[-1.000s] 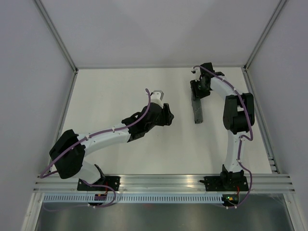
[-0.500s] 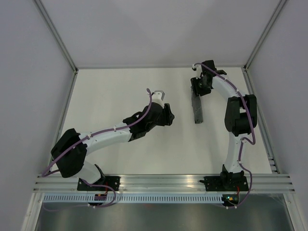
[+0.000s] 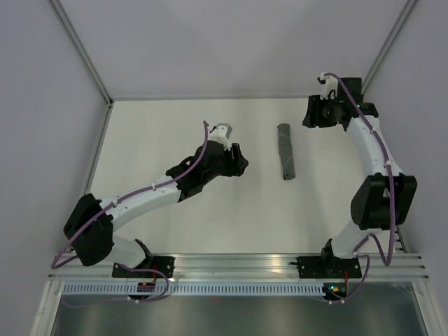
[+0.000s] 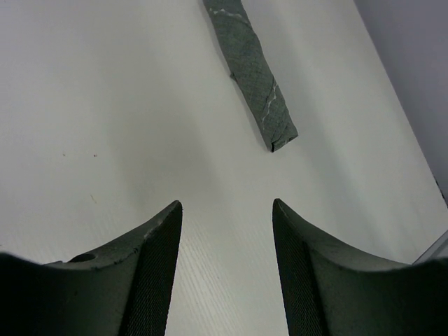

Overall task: Fold the napkin, place the utensils inside, and roll it up
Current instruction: Reset both arms

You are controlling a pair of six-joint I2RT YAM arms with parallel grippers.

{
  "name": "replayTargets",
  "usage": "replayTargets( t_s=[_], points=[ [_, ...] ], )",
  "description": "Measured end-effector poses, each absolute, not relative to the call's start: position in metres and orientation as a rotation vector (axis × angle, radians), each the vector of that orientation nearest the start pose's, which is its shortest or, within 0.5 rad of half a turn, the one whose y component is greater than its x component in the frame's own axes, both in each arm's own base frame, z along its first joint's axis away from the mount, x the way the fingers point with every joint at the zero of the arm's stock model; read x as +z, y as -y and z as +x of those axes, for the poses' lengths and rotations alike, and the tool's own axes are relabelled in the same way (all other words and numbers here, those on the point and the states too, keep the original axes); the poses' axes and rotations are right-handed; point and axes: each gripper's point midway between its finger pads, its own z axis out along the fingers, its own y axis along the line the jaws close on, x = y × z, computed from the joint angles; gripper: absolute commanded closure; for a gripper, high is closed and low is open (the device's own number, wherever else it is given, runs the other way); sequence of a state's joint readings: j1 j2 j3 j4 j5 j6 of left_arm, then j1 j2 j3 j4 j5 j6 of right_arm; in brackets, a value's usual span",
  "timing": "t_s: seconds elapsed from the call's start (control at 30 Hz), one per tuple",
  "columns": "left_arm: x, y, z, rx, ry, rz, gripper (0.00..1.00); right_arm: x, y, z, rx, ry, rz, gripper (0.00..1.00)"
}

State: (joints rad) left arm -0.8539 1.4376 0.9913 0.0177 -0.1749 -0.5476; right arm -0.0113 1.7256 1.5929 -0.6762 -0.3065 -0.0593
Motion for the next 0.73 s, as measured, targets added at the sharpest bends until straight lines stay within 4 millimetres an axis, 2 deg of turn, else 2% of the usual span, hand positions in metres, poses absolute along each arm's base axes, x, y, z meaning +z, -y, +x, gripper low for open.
replayTargets(
  t_s=[0.13, 0.23, 0.3, 0.43, 0.57, 0.7, 0.73],
  points=[
    [0.218, 0.304, 0.299, -0.733, -1.997, 0.197, 0.39, 0.262, 0.002, 0.423, 0.297, -2.176, -0.101, 0.41],
    [0.234, 0.286, 0.296, -0.730, -1.963, 0.198, 0.38, 0.283, 0.035, 0.394, 0.247, -2.100, -0.027, 0.40],
    [0.239, 0.273, 0.292, -0.718, -1.955, 0.202, 0.38, 0.282, 0.047, 0.374, 0.218, -2.086, 0.005, 0.40],
    [0.245, 0.255, 0.286, -0.696, -1.951, 0.208, 0.37, 0.265, 0.051, 0.349, 0.202, -2.102, 0.023, 0.40],
    [0.249, 0.248, 0.282, -0.687, -1.947, 0.214, 0.37, 0.253, 0.046, 0.338, 0.213, -2.118, 0.009, 0.40],
    [0.248, 0.245, 0.280, -0.678, -1.953, 0.222, 0.37, 0.252, 0.045, 0.337, 0.221, -2.115, 0.000, 0.40],
    [0.247, 0.245, 0.279, -0.675, -1.957, 0.223, 0.37, 0.252, 0.045, 0.337, 0.223, -2.114, -0.001, 0.38]
  ],
)
